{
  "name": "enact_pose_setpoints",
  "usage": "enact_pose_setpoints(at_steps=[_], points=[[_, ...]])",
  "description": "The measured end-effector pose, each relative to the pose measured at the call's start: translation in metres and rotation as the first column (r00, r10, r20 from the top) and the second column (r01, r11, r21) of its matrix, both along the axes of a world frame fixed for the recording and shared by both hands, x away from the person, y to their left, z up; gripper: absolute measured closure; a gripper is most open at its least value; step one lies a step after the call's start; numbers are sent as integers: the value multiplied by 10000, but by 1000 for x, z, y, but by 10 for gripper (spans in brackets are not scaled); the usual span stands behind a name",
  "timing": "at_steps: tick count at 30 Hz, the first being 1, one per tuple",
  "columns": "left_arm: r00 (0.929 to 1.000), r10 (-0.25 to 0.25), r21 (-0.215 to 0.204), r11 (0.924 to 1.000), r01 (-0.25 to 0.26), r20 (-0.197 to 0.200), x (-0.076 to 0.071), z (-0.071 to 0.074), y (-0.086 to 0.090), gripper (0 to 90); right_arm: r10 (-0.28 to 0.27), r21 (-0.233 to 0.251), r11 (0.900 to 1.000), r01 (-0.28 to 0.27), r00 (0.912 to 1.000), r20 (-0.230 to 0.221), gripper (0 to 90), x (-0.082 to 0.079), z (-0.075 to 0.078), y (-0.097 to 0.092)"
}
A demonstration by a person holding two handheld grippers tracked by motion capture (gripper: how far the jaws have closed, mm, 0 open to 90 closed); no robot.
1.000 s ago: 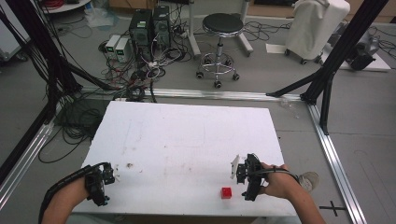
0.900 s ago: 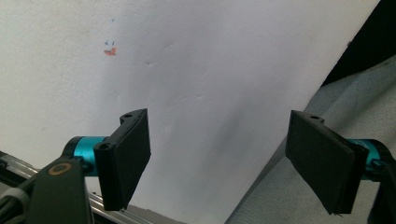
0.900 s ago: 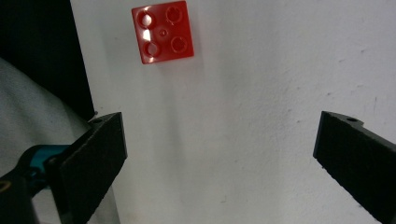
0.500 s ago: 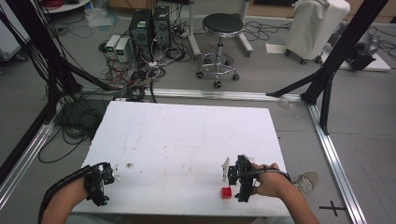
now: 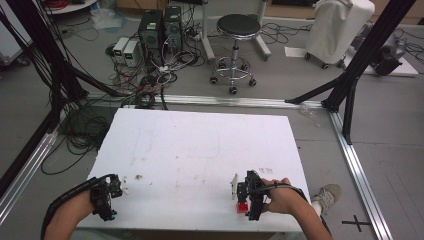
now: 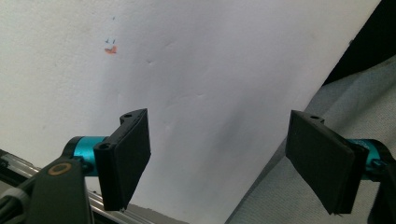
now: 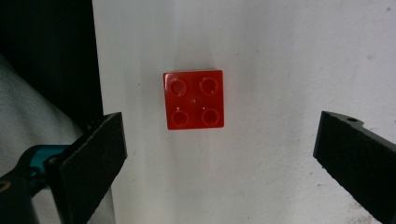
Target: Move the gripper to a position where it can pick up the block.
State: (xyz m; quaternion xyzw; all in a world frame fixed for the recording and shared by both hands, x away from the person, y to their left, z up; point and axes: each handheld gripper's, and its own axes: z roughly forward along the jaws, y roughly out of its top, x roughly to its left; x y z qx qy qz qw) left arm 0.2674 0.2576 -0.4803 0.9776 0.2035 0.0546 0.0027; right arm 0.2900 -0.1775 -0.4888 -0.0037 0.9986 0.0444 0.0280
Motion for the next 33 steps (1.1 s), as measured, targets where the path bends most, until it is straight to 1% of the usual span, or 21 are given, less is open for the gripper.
enact_pose_setpoints(at_steps=[4,7,8,10,13,18,23,24,26,33], points=[[10000,-22,6,10000,22,25,0,0,0,225,-30,-56,10000,30,10000,-60,18,-1,-5,2],[10000,-42,15,10000,42,-12,0,-1,-1,225,-10,-107,9999,9,9999,-123,18,-1,-12,4],[10000,-38,17,10000,38,-5,0,-1,-1,225,-10,-107,9999,9,9999,-123,18,-1,-12,4],[10000,-31,-2,10000,31,5,0,-1,-1,225,13,-123,9999,-16,9998,-212,18,-1,-18,4],[10000,-18,13,10000,18,4,0,-2,-1,225,13,-155,9999,-16,9998,-188,19,-2,-22,5],[10000,-28,39,10000,28,-47,0,-3,-1,225,31,-216,9998,-37,9995,-303,18,-2,-30,9],[10000,-31,25,10000,31,-48,0,-3,-1,225,-10,-310,9995,-2,9993,-374,18,-2,-34,10],[10000,-29,27,10000,29,-47,0,-3,-1,225,79,-280,9996,-89,9994,-340,18,-1,-35,10],[10000,-29,28,10000,29,-50,0,-3,-1,225,74,-355,9993,-86,9994,-337,19,-1,-36,11],[10000,-40,21,10000,40,-29,1,-3,-1,225,33,-361,9993,-45,9994,-354,19,-2,-37,11]])
